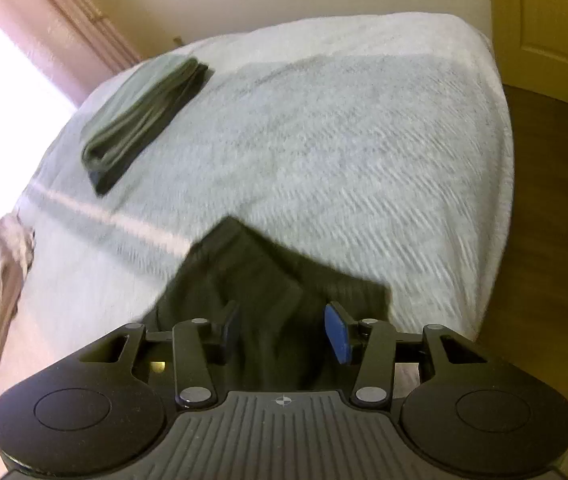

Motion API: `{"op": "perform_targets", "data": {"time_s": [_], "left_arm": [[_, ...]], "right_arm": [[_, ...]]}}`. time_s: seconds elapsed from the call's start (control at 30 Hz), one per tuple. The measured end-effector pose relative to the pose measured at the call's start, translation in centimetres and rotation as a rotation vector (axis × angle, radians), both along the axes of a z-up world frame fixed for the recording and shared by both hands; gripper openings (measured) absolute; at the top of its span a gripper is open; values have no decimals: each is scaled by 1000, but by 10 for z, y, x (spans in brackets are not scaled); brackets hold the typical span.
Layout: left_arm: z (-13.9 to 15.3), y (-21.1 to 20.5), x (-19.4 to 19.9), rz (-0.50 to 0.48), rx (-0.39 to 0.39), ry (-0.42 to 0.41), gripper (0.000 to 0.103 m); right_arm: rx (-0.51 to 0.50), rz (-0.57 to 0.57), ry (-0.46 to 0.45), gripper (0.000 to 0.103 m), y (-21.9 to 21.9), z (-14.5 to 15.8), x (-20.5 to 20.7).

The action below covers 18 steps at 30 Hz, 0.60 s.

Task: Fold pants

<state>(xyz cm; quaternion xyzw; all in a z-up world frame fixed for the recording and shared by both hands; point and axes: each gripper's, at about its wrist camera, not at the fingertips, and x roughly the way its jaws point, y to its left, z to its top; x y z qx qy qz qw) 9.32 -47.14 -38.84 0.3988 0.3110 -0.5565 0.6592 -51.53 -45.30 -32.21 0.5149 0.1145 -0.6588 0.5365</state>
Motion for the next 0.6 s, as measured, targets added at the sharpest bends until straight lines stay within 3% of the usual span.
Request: {"op": "perform_targets", "data": {"time_s": [0.07, 0.1, 0.13, 0.2, 0.3, 0.4, 0.47, 0.6], "left_arm": [[-23, -19, -3, -5, 60, -27, 56], [-33, -17, -2, -5, 83, -42, 29], [-37, -17, 3, 4, 92, -63, 9], [-27, 1, 19, 60, 31, -23, 8], [22, 58, 62, 218, -158, 71, 7], [53, 143, 129, 537, -267, 222, 7], [45, 203, 163, 741, -263, 330, 9], [4, 279, 181, 959, -205, 497, 12]], "right_arm": [[-4, 9, 1, 44, -10, -4, 0], [3, 19, 2, 44, -15, -7, 2], [16, 31, 0, 44, -19, -11, 4], [30, 65, -10, 44, -19, -8, 8], [14, 111, -19, 44, -15, -5, 8], [-21, 136, -62, 44, 0, 4, 6], [-22, 138, -94, 44, 13, 3, 6], [34, 116, -126, 44, 33, -16, 6]]}}
